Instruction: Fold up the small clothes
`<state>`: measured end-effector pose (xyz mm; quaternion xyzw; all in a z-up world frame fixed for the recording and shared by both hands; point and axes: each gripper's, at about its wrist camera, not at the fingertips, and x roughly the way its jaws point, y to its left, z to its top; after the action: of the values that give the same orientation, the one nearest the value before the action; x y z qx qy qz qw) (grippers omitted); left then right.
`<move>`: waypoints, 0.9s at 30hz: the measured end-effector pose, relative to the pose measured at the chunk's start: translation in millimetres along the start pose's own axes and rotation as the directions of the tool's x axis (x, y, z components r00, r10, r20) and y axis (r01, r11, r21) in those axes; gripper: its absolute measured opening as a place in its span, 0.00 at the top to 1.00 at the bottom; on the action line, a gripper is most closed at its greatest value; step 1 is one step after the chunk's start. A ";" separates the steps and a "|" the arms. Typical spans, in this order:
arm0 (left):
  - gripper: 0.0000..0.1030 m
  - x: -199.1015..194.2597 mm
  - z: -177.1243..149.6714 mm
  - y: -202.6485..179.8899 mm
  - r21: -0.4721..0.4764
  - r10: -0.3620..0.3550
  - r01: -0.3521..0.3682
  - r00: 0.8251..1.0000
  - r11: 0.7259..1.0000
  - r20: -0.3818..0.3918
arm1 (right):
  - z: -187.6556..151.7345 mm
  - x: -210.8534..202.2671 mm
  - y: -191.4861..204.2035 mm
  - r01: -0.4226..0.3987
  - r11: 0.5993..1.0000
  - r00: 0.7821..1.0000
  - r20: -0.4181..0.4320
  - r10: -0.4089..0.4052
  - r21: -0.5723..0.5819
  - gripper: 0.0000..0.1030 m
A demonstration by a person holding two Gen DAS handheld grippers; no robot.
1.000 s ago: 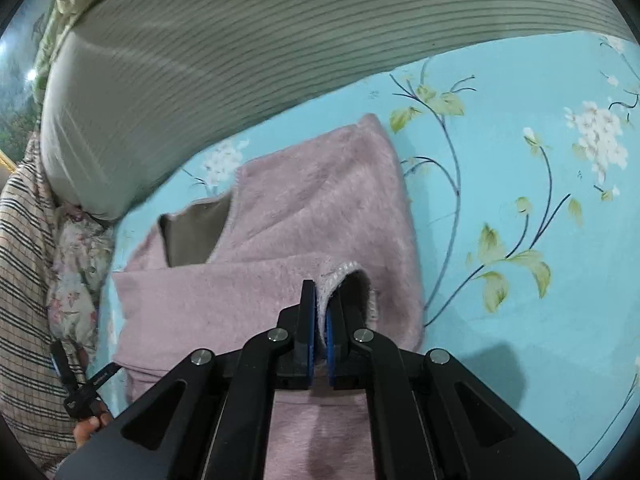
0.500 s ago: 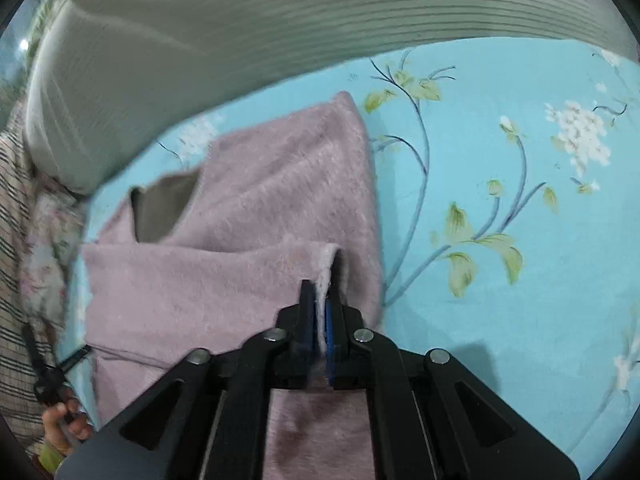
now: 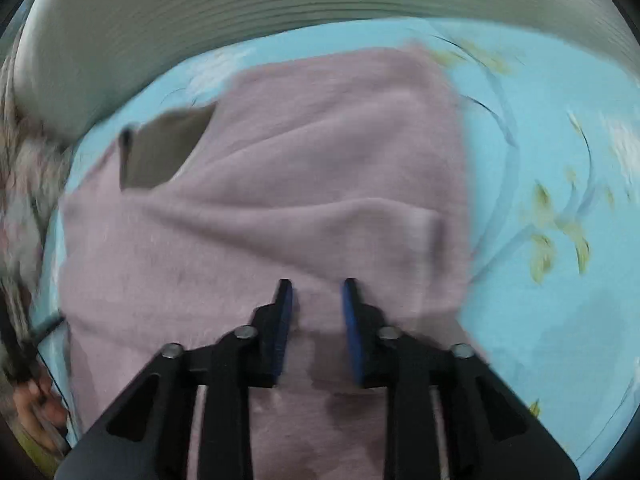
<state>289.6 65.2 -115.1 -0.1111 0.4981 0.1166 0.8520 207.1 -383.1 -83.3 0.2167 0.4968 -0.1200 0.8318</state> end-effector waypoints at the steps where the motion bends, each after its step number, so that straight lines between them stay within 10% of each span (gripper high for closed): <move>1: 0.63 0.3 0.1 1.5 -0.006 -0.003 0.003 1.000 1.000 -0.002 | 0.0 -5.2 -8.9 -0.010 0.999 1.000 0.009 0.009 0.043 0.82; 9: 0.61 -19.3 -19.0 19.0 -0.042 -0.073 0.072 0.996 0.997 -0.044 | -17.0 -55.2 -12.4 -0.087 0.995 0.995 0.042 0.089 -0.041 0.55; 27: 0.41 -97.0 -186.2 49.9 0.167 -0.255 0.296 0.939 0.940 -0.230 | -199.2 -152.0 -55.9 -0.089 0.996 0.996 -0.034 0.088 -0.028 0.46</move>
<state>74.7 47.1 -123.1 -0.1059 0.5716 -0.0668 0.8109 -43.0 -339.0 -45.4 0.2282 0.5019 -0.0722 0.8311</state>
